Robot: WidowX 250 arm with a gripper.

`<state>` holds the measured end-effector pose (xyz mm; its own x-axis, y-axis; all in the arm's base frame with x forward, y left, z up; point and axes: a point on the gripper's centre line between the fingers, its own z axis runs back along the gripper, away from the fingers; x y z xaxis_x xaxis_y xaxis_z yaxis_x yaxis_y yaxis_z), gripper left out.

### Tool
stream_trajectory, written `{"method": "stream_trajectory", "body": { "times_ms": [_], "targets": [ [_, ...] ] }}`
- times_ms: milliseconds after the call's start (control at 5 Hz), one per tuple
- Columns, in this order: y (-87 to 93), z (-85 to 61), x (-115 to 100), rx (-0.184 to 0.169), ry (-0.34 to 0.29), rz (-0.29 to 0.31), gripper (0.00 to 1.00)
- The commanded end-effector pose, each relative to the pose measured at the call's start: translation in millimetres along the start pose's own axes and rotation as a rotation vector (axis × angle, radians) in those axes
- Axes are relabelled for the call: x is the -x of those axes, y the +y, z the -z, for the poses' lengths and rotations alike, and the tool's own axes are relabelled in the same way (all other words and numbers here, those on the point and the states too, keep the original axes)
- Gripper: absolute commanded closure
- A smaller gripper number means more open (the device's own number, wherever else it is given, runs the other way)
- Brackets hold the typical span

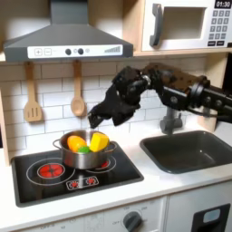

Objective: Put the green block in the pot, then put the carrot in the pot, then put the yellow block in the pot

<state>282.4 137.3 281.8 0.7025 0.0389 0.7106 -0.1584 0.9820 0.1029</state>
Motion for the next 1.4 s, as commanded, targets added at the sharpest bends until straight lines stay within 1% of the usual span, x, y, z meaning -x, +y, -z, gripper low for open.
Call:
{"method": "stream_trajectory", "body": {
  "times_ms": [0, 200, 400, 600, 800, 1000, 1200],
  "targets": [
    [11.9, 0.5, 30, -0.017, 0.051, -0.051, 1.0],
    [25.3, 0.4, 48, -0.036, 0.089, -0.082, 1.0],
    [30.0, 3.7, 57, -0.039, 0.109, -0.124, 1.0],
    [26.7, 10.1, 55, -0.03, 0.107, -0.093, 1.0],
    [27.3, 9.2, 46, -0.025, 0.076, -0.099, 1.0],
    [26.4, 21.0, 43, -0.015, 0.084, -0.092, 1.0],
    [22.0, 30.7, 39, 0.001, 0.091, -0.081, 1.0]
  ]
}}
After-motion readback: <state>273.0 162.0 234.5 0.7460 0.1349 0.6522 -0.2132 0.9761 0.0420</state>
